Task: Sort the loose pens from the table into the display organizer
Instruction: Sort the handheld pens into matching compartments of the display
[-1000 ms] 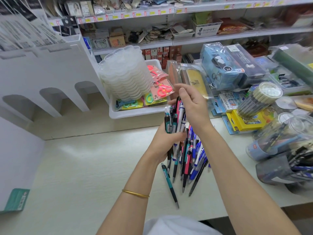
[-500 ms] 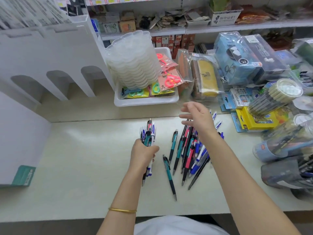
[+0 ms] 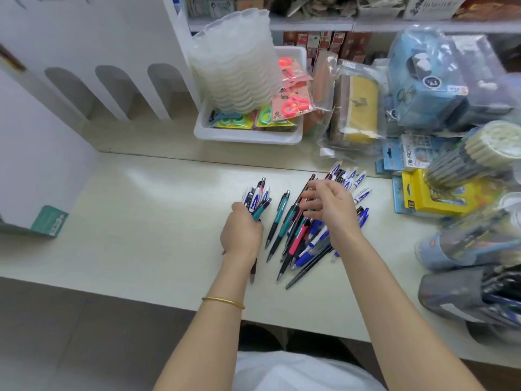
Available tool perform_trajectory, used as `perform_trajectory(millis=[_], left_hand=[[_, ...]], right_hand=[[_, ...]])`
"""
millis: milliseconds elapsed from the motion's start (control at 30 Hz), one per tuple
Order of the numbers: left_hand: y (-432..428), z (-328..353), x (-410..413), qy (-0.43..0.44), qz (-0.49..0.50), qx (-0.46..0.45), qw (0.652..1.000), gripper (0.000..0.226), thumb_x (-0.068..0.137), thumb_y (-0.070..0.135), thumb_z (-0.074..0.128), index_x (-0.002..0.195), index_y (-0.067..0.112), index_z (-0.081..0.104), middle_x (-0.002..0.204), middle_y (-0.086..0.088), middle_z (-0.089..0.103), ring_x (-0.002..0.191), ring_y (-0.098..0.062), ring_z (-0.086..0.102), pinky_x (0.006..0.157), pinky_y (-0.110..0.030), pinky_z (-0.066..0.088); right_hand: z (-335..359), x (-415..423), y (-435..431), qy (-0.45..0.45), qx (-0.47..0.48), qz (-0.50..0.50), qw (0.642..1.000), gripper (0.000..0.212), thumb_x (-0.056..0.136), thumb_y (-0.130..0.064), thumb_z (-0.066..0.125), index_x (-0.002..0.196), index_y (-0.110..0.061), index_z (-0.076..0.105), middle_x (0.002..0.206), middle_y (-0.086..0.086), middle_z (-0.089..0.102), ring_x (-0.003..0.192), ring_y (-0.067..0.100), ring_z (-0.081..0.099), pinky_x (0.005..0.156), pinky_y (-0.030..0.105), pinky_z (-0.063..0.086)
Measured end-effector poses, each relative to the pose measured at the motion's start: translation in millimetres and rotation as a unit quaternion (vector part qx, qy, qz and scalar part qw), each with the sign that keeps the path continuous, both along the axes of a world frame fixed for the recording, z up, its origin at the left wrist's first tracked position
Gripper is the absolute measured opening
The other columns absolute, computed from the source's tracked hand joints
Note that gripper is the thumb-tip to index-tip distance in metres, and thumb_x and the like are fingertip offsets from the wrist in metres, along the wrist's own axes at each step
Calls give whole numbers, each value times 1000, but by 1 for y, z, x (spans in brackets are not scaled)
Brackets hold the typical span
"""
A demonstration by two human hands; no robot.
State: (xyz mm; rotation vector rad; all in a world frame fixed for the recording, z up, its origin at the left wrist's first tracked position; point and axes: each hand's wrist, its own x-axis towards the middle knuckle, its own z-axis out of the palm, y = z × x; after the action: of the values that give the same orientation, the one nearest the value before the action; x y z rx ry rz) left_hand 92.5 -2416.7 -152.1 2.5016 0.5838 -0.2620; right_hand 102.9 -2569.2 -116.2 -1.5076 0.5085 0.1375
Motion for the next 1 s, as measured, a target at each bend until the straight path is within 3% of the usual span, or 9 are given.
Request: perform_trajectory(millis=[167, 300, 533, 833, 1000], left_hand=[[-16, 2, 21, -1, -28, -83, 996, 34, 90, 21, 67, 100, 8, 38, 93, -9, 55, 79, -28, 53, 62, -33, 40], [-28, -1, 16, -4, -77, -52, 996, 39, 88, 22, 71, 98, 9, 36, 92, -10, 54, 87, -30, 58, 62, -34, 41], [-31, 1, 19, -3, -129, -3, 992, 32, 89, 16, 68, 104, 6, 40, 105, -17, 60, 90, -32, 61, 64, -34, 42], [-24, -2, 15, 3, -115, -34, 993, 38, 87, 17, 71, 98, 10, 35, 89, -7, 50, 79, -23, 53, 65, -33, 44], [-28, -1, 17, 8, -127, -12, 992, 32, 89, 9, 66, 97, 10, 35, 90, -8, 51, 75, -22, 52, 57, -28, 39]], right_hand=[[-3, -8, -15, 1, 13, -41, 999, 15, 98, -15, 48, 98, -8, 61, 86, 10, 63, 60, 16, 59, 51, 23, 51], [-11, -15, -25, 11, -5, -43, 999, 12, 97, -15, 50, 90, -15, 59, 84, 9, 63, 56, 15, 57, 46, 22, 48], [-16, -18, -29, 11, -30, -32, 999, 14, 98, -16, 46, 101, -11, 59, 83, 6, 61, 57, 15, 56, 52, 27, 50], [-18, -21, -26, -9, -70, -8, 997, 20, 100, -17, 43, 85, -23, 54, 83, 7, 60, 59, 15, 56, 58, 31, 50], [-24, -19, -27, -12, -135, 4, 991, 17, 101, -20, 42, 96, -14, 58, 86, 6, 63, 59, 13, 58, 65, 36, 55]])
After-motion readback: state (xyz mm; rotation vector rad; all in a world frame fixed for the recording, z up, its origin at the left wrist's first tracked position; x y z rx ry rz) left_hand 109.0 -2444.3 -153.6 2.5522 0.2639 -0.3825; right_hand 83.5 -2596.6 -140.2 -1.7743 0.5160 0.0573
